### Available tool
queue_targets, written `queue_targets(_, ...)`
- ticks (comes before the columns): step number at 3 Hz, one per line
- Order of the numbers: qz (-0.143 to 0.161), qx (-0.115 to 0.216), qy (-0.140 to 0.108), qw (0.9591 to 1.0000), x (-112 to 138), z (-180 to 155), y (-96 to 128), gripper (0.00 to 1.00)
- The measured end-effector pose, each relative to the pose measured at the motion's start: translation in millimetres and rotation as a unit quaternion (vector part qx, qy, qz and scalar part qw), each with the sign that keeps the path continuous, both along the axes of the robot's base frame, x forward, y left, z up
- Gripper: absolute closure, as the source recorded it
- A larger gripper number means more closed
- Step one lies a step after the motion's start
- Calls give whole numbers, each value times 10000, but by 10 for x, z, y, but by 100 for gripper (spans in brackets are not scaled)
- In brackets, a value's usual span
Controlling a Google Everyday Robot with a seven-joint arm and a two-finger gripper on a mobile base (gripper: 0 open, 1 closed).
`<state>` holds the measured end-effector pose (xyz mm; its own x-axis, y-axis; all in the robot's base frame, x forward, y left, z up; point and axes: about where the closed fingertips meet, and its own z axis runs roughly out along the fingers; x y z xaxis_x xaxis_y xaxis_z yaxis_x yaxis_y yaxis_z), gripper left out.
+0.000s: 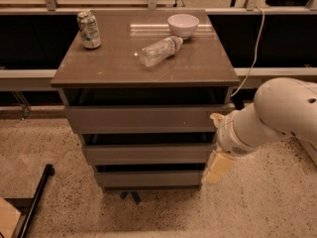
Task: Open middle drawer
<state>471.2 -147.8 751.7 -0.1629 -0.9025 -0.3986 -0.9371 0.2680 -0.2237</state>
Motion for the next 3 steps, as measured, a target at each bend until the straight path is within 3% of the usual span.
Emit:
queue_targets(1,45,770,-113,9970,250,-371,170,0)
queue_targets(2,122,1280,-127,9916,562,-770,301,0)
queue_targets(3,137,1390,-38,9902,600,-939,327,0)
